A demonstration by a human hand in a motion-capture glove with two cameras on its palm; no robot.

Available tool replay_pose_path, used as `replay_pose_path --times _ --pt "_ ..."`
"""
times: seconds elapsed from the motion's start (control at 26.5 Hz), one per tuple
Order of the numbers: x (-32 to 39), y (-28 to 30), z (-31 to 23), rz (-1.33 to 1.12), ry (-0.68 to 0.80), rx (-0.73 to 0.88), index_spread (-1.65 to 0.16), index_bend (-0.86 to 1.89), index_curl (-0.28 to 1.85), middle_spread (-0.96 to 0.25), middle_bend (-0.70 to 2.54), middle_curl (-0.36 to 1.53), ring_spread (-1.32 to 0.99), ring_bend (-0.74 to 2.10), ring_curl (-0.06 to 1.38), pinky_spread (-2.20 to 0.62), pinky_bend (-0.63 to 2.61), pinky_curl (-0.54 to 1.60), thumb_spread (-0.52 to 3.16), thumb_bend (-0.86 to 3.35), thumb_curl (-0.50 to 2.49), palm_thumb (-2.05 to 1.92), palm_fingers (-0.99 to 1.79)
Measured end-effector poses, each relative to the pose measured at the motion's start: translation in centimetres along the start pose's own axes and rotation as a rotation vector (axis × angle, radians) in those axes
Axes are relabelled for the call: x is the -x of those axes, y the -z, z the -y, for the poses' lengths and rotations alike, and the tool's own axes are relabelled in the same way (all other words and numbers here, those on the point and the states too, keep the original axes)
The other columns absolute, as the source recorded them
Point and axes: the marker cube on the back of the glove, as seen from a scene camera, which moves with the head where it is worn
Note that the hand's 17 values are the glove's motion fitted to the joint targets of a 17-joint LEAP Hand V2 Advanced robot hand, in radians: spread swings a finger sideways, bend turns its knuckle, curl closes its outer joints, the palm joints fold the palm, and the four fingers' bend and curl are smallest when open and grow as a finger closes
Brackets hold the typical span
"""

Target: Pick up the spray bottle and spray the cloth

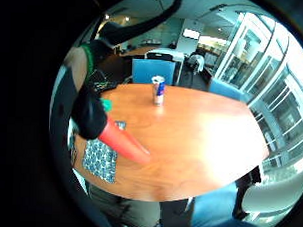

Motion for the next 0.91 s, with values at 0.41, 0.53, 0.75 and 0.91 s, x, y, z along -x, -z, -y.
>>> replay_pose_path --times 0.41,0.53,0.75,0.91 --pt "-4.4 -3.1 -1.0 0.299 -0.145 -0.006 -0.35 0.17 0.35 -0.24 0.38 0.38 -0.21 0.51 0.34 0.07 0.13 0.2 0.93 0.01 0.31 0.76 1.06" --pt "-5.1 -4.3 -1.5 0.507 -0.196 0.014 -0.35 0.19 0.37 -0.26 0.39 0.4 -0.23 0.52 0.36 0.04 0.14 0.21 0.9 -0.02 0.32 0.76 1.11" --pt "-6.2 -7.6 -2.4 0.798 -0.237 0.096 -0.35 0.18 0.39 -0.27 0.4 0.41 -0.25 0.52 0.37 0.0 0.15 0.22 0.86 -0.03 0.32 0.77 1.15" --pt "-5.6 -8.5 -2.8 0.905 -0.257 0.135 -0.35 0.17 0.39 -0.28 0.41 0.42 -0.25 0.52 0.38 -0.02 0.15 0.22 0.85 0.0 0.35 0.83 1.15"
